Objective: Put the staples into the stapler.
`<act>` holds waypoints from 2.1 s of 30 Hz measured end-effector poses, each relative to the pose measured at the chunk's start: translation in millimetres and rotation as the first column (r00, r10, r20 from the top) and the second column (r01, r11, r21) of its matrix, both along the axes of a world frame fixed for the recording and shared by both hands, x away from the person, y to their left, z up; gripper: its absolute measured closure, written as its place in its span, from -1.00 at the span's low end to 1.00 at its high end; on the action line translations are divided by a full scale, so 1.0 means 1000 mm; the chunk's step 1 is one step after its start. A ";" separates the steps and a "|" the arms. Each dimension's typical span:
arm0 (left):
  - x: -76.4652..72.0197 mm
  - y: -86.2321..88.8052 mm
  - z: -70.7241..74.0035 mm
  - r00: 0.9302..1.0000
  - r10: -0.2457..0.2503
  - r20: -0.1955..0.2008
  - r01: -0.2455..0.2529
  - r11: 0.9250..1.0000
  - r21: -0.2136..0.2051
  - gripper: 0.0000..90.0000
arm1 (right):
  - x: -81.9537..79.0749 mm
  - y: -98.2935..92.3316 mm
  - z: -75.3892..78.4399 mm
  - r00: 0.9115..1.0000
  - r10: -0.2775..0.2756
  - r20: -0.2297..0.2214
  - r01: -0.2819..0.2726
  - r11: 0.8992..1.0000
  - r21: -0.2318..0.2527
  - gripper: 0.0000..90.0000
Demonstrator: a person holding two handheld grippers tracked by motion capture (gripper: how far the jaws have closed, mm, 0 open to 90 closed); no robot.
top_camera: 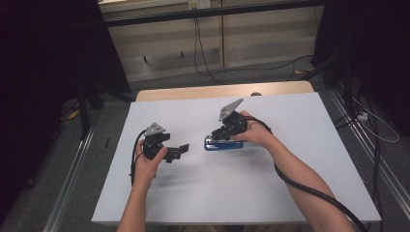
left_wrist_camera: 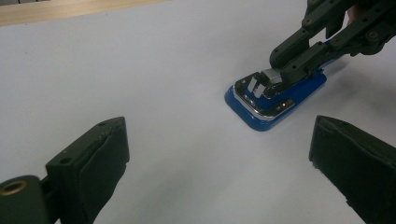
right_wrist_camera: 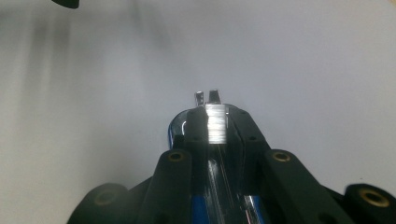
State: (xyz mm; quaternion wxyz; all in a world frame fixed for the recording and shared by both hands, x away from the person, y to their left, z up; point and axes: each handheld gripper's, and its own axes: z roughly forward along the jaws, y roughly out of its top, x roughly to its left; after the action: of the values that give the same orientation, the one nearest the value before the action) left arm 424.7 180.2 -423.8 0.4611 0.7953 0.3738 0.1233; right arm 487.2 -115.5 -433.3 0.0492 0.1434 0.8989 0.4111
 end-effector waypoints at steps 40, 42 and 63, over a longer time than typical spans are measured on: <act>0.001 0.002 -0.001 1.000 0.007 -0.006 -0.007 1.000 -0.006 -0.89 | 0.004 -0.003 0.003 0.998 0.064 0.011 -0.064 0.998 -0.004 0.76; 0.001 0.002 0.000 1.000 0.009 -0.005 -0.009 1.000 -0.007 -0.89 | 0.004 -0.003 0.003 0.998 0.069 0.012 -0.069 0.998 -0.012 0.76; 0.001 0.002 0.000 1.000 0.007 -0.006 -0.007 1.000 -0.008 -0.89 | 0.004 -0.001 0.000 0.998 0.064 0.009 -0.064 0.998 -0.016 0.76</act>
State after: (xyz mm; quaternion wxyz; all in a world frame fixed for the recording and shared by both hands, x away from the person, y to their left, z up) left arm 425.3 182.1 -424.3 0.4629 0.7923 0.3785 0.1212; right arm 491.5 -116.5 -433.4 0.0412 0.1121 0.9061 0.4059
